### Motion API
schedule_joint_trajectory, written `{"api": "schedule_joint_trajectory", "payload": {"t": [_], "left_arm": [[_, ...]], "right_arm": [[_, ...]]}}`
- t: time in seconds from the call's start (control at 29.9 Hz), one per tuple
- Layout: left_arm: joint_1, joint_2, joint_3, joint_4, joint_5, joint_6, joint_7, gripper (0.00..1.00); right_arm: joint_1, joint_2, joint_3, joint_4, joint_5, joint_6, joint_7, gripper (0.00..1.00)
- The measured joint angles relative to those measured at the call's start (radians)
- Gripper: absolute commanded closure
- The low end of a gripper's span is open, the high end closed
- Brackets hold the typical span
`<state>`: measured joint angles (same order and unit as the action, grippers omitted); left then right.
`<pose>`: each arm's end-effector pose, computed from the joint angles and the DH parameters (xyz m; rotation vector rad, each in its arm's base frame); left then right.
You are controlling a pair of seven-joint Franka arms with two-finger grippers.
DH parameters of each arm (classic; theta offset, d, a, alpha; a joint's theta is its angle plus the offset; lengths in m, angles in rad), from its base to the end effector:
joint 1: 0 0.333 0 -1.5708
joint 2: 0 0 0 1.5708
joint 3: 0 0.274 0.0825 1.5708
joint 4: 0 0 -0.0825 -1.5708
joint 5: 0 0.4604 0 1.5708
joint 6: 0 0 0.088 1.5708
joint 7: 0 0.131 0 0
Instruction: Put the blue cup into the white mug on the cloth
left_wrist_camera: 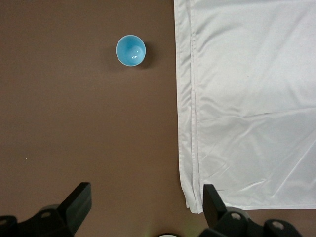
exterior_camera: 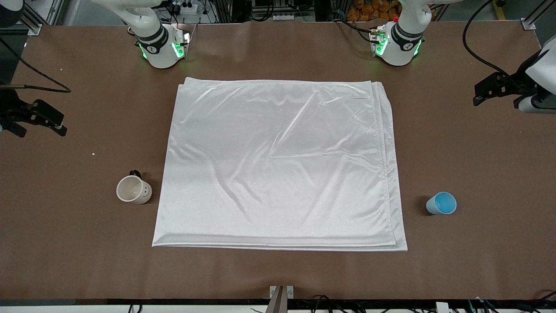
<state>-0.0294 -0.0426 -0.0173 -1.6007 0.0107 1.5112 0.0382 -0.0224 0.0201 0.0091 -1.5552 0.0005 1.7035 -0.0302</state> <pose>0.6112 -0.0273 0.5636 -3.1263 0.1321 0.0733 0.6527 -0.0087 0.5670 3.1329 0.0264 0.2011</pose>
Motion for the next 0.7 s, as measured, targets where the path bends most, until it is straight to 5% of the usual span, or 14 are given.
{"api": "schedule_joint_trajectory", "payload": {"t": [0.7], "left_arm": [[-0.001,0.089,0.0,0.0,0.002,0.002,0.0,0.0]], "right_arm": [[0.0,0.0,-0.002,0.0,-0.001,-0.012,0.0,0.0]]}}
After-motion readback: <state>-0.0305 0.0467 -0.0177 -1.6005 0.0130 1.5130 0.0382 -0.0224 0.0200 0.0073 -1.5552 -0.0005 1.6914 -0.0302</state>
